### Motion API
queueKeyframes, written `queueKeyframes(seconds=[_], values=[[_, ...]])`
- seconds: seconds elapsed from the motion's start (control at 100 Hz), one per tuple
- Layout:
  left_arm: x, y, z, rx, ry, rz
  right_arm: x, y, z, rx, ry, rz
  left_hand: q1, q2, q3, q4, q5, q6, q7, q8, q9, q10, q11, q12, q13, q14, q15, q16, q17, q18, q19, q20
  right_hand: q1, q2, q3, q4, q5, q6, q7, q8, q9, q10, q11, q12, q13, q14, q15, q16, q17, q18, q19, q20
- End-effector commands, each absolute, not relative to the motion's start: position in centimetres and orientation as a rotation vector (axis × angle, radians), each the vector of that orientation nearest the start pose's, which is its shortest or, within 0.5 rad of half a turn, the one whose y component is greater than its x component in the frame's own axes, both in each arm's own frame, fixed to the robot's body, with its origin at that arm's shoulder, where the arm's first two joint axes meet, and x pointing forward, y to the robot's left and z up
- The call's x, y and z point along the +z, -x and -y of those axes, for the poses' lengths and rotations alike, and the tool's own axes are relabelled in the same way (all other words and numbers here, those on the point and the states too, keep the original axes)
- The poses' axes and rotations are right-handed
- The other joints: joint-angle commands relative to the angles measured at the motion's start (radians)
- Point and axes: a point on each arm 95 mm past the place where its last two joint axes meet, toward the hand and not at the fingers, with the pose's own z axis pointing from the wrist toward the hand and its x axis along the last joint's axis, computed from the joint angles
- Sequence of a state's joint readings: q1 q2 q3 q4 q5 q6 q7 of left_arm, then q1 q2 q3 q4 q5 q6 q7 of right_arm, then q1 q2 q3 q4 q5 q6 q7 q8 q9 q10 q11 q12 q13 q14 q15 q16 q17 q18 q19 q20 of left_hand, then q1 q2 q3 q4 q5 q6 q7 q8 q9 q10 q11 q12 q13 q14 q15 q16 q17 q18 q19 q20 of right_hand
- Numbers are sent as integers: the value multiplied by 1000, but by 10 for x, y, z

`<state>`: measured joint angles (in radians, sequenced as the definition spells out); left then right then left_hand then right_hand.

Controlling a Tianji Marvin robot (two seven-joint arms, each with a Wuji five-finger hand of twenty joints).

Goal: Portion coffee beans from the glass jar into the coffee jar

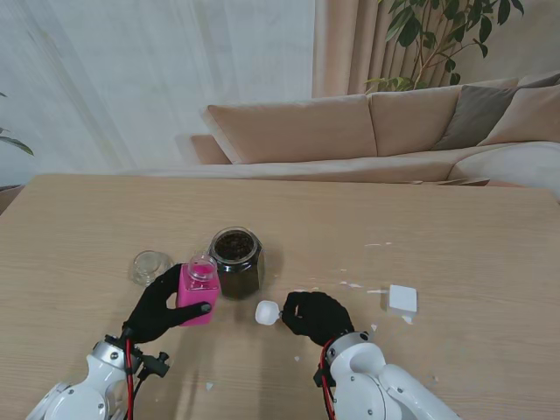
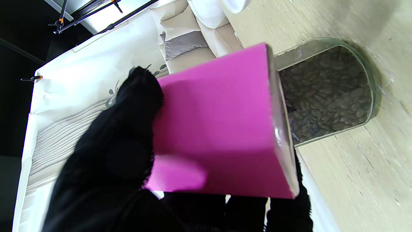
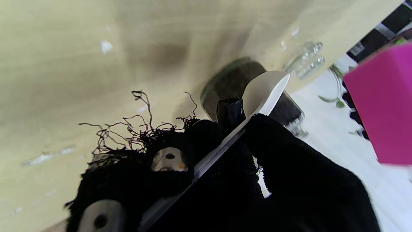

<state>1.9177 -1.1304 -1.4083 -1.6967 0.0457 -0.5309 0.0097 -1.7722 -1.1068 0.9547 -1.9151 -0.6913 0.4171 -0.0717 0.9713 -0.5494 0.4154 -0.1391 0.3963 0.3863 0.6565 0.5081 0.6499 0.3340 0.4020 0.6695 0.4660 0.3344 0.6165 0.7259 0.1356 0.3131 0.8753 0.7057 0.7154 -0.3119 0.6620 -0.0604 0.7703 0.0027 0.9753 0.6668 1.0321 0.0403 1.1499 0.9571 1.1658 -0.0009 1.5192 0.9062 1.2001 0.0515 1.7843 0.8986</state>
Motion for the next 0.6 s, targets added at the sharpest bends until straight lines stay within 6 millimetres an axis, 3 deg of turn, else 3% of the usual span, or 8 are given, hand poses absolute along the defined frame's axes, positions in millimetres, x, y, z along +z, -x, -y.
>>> queueKeyframes(seconds=[0.0,0.24,0.34,0.48,0.59], values=[[-342,-300,-25,-2441,1844,-804,-347,-286,-107,-1977,2300,1822,149,148,103,46,50,-138,135,43,44,-81,90,35,-13,-4,9,11,4,-1,20,2,44,-5,23,13,-16,3,34,-14,-4,49,9,-3,11,44,27,-1,35,-94,310,7],[-344,-300,-24,-2434,1852,-806,-367,-286,-111,-1883,2292,1852,148,148,104,46,49,-138,135,43,43,-80,90,34,-14,-5,9,11,4,-1,20,1,44,0,21,13,-22,2,37,-17,-10,48,12,-8,2,46,23,-3,33,-89,310,0],[-345,-299,-23,-2431,1854,-805,-372,-286,-111,-1869,2289,1860,148,148,104,46,49,-138,135,43,43,-81,90,34,-14,-5,9,11,4,-2,19,0,48,-5,17,14,-28,4,38,-40,-21,54,2,-23,-19,65,9,-10,16,-67,310,-35],[-346,-299,-23,-2429,1857,-803,-377,-288,-111,-1855,2280,1892,149,148,105,46,50,-137,135,42,44,-79,90,34,-14,-4,9,11,4,-1,19,0,45,-13,25,11,-33,8,32,-86,-38,60,-35,-60,-59,107,-60,-35,-68,-24,310,-76],[-346,-299,-23,-2428,1855,-803,-380,-289,-110,-1841,2271,1913,149,148,105,46,49,-138,136,43,45,-81,90,35,-13,-5,9,11,5,-1,19,0,32,-21,35,8,-48,22,8,-148,-67,72,-93,-116,-121,153,-171,-77,-206,59,251,-105]])
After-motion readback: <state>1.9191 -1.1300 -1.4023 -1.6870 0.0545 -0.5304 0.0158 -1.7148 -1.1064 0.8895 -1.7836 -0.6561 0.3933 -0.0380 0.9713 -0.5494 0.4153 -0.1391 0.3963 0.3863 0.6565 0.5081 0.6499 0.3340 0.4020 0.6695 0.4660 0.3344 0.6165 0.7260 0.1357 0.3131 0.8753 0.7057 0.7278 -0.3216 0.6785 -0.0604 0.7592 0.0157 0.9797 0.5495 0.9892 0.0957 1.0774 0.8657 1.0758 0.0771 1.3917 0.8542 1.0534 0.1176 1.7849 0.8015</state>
